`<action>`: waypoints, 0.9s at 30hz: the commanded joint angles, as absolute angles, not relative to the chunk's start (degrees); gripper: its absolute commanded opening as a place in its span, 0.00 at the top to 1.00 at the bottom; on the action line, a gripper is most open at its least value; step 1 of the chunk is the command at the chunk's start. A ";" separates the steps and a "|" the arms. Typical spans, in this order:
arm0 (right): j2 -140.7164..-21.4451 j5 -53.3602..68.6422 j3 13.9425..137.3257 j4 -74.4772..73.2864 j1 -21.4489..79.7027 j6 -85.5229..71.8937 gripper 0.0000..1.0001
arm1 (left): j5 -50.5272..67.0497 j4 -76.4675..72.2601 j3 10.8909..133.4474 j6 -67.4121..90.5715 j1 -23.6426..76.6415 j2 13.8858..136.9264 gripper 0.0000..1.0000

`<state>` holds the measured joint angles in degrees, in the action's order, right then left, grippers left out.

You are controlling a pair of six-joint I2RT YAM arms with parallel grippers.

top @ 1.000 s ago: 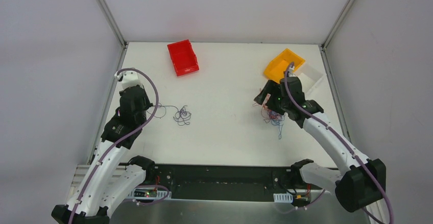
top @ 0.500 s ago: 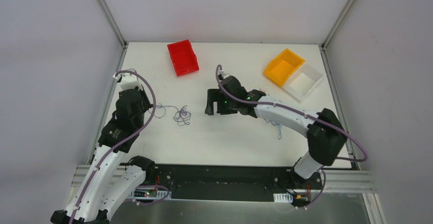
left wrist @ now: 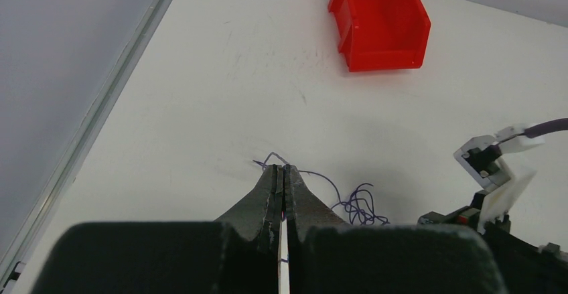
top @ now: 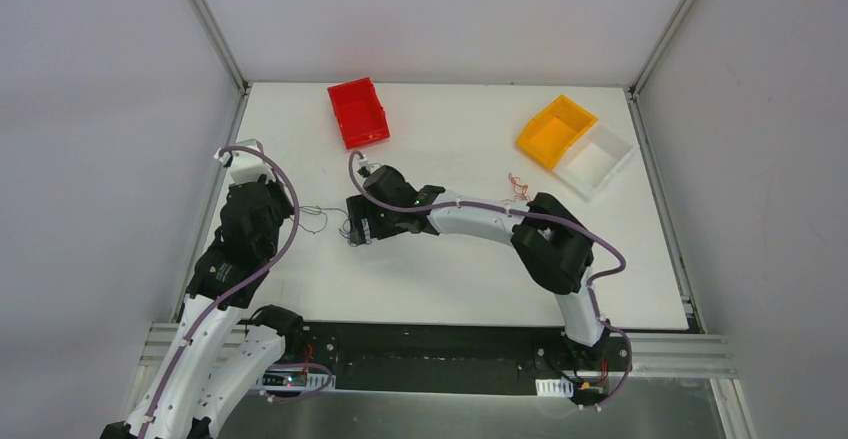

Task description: Untangle the cables

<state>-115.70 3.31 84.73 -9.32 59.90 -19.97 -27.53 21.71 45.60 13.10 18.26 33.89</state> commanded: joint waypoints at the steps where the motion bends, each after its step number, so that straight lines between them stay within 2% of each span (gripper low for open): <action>1: -119.12 2.33 89.32 -8.43 60.91 -18.21 0.21 | -27.69 19.69 45.35 14.00 17.67 33.42 1.00; 7: -125.18 -2.92 95.52 -13.78 61.69 -17.28 0.27 | -27.79 19.60 45.35 14.04 17.67 33.56 1.00; 10: -126.74 -7.58 97.42 -17.13 63.08 -15.09 0.35 | -27.84 19.60 45.35 13.97 17.59 33.72 1.00; 13: -126.88 -12.93 97.79 -19.93 64.22 -14.11 0.54 | -28.27 19.60 45.44 13.86 17.50 33.79 1.00; 15: -126.03 -16.76 97.27 -21.78 64.58 -13.87 0.73 | -28.54 19.60 45.41 13.76 17.41 33.59 1.00; 17: -123.98 -19.96 94.98 -22.35 64.59 -14.13 0.97 | -28.78 19.60 45.27 13.68 17.34 33.45 1.00; 18: -122.37 -21.12 93.14 -21.74 64.42 -14.36 1.00 | -28.90 19.53 45.26 13.65 17.32 33.35 1.00; 27: -105.05 -18.89 73.40 -20.38 56.56 -20.17 1.00 | -29.22 19.42 45.33 13.55 17.05 33.86 1.00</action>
<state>-114.93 -16.64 79.70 -18.24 61.06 -17.04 -27.66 21.69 45.21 13.21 17.87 33.78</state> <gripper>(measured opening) 0.005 0.009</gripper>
